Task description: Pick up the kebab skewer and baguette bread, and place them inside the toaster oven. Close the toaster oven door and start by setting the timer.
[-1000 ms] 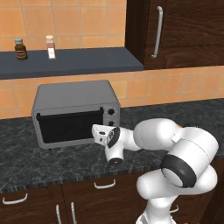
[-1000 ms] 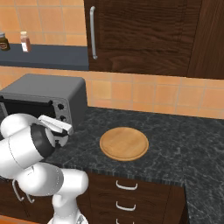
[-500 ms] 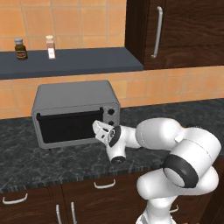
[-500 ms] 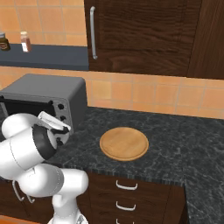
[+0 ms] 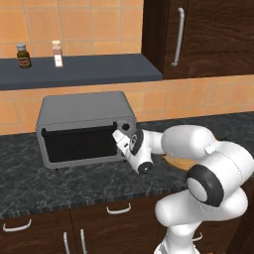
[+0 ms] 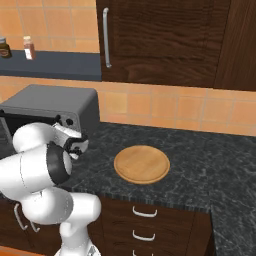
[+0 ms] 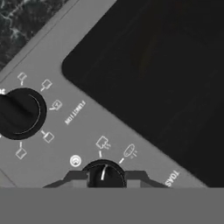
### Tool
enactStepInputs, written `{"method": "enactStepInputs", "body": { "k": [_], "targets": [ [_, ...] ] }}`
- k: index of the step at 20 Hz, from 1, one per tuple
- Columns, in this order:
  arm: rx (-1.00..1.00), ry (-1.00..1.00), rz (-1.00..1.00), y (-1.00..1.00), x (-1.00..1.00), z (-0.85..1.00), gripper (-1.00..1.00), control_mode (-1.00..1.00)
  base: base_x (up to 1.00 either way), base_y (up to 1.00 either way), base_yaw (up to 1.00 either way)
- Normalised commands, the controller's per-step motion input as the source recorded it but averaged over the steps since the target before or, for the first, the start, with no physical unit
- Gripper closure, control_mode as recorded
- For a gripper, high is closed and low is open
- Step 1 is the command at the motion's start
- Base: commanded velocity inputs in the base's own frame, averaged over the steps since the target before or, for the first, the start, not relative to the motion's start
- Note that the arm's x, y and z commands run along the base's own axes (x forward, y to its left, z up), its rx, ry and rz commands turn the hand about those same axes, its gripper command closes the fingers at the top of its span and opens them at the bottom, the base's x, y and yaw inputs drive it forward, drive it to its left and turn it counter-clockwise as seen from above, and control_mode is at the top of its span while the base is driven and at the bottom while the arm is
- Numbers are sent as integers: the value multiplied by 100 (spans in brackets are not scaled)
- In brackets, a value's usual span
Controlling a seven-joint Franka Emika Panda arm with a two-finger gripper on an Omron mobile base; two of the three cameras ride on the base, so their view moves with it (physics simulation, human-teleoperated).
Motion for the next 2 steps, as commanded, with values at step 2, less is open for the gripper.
{"method": "enactStepInputs", "body": {
  "k": [2],
  "targets": [
    [33, -7, 16, 0, 69, 20, 100, -100, 0, 0, 0]
  ]
}}
